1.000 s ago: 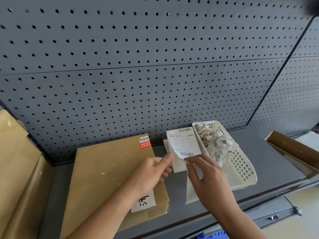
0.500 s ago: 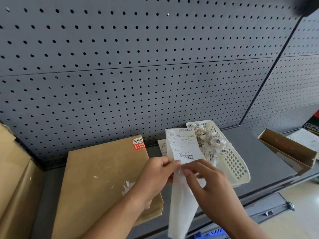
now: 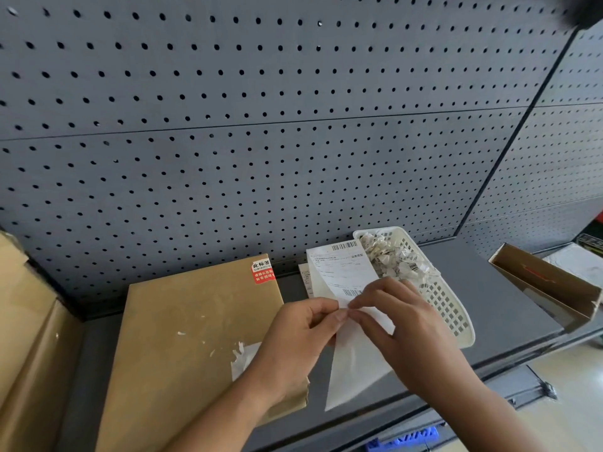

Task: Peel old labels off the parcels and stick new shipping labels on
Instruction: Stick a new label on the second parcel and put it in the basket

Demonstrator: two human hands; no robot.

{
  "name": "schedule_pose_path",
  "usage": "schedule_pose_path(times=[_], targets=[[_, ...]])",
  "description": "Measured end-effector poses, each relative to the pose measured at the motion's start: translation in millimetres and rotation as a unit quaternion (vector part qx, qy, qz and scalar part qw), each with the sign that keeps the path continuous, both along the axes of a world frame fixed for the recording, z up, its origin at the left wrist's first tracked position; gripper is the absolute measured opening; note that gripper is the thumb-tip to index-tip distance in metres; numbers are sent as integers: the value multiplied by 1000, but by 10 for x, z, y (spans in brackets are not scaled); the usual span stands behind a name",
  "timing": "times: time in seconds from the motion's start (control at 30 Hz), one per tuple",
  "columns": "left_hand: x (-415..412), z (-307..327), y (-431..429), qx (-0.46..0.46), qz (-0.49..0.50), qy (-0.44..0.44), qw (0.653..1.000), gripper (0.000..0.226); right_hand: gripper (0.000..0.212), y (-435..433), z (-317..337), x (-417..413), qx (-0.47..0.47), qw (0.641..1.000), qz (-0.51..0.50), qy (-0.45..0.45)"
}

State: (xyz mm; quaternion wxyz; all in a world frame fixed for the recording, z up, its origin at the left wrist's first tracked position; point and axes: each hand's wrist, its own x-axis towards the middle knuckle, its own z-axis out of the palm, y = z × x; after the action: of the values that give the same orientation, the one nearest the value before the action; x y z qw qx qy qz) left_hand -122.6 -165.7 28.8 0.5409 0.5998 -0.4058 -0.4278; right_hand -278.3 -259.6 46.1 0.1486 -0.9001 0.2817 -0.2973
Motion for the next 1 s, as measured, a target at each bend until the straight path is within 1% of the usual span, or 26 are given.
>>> schedule_pose_path(times=[0.07, 0.17, 0.23, 0.33, 0.47, 0.6, 0.7, 0.77, 0.87, 0.93, 1.0], targets=[[11, -15, 10, -3, -8, -38, 999, 22, 17, -28, 28, 1, -7, 1000, 17, -2], [14, -5, 29, -23, -14, -94, 995, 21, 15, -56, 53, 1, 2, 999, 33, 7], [12, 15, 45, -36, -9, -113, 993, 22, 14, -61, 59, -1, 4, 999, 39, 8], [21, 39, 74, -53, -7, -147, 988, 22, 18, -44, 71, 8, 4, 999, 42, 11], [38, 57, 104, -54, -7, -210, 976, 21, 23, -8, 72, 21, -24, 999, 34, 25], [29, 81, 122, -53, 0, -254, 966, 17, 21, -6, 92, 20, -7, 999, 36, 36], [10, 86, 132, -46, 1, -249, 967, 17, 7, 0, 81, 34, -17, 998, 25, 59], [0, 82, 131, -34, 0, -224, 974, 19, 2, -6, 49, 42, -8, 999, 1, 50], [3, 53, 118, -1, 1, -180, 984, 25, 6, -56, 50, 44, 52, 998, -44, -11], [8, 51, 104, 33, -4, -148, 988, 25, 5, -93, 90, 46, 97, 992, -64, -42], [11, 59, 69, 58, -9, -79, 995, 21, 4, -93, 130, 43, 129, 988, -67, -57]])
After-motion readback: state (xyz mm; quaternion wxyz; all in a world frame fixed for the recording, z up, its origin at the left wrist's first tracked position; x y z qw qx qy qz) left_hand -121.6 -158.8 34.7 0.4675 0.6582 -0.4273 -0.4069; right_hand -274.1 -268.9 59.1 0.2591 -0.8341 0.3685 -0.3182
